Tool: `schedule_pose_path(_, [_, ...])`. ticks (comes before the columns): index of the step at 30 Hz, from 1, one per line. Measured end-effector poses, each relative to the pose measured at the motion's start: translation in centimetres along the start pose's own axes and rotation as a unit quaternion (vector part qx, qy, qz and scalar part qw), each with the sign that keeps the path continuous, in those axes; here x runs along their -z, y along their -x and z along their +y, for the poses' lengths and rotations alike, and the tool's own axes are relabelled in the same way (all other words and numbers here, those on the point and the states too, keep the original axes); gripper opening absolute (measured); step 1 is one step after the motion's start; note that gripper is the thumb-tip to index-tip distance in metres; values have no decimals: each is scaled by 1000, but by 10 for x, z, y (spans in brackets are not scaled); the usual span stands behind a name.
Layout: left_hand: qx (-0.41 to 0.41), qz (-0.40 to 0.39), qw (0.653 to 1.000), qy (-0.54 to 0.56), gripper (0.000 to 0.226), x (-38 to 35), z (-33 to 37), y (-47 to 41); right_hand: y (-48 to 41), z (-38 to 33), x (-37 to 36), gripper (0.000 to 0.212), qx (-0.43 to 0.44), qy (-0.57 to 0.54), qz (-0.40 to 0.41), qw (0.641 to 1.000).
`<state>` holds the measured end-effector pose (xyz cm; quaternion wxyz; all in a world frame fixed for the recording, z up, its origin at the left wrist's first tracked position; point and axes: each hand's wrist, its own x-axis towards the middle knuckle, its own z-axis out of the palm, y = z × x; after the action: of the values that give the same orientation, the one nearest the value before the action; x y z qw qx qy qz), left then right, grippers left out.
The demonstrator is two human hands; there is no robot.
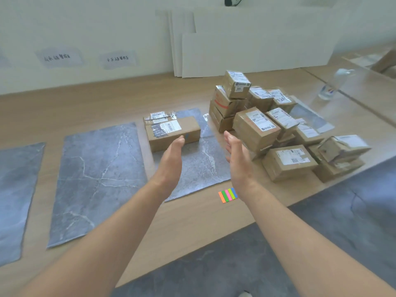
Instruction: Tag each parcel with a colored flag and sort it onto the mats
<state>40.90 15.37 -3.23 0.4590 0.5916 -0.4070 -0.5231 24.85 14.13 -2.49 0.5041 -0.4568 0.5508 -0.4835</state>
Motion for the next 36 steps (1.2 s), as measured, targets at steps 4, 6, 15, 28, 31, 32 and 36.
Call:
schedule_pose_path(4, [0,-32,999,-5,59,-42,8,0,-1,0,40,56,3,-2,22,1000])
schedule_pose_path(6, [9,-46,999,-8,57,-63,8,-2,-1,3,63,49,3,1,39,999])
schedule_pose_path(15, [30,-81,996,-27,49,-164,10,-10,-14,10,158,39,-16,-6,81,997])
schedule_pose_path(28, [89,-59,993,-55,42,-309,-9,-42,-79,43,293,52,-65,25,86,994])
schedule_pose_path(31, [101,-58,991,-59,29,-332,-18,-48,-91,57,310,53,-71,15,84,994])
schedule_pose_path(32, [105,-56,991,-63,24,-337,-22,-51,-95,61,315,52,-75,14,83,994])
schedule_pose_path(36, [115,-50,990,-63,25,-357,-26,-65,-109,72,335,58,-96,19,92,991])
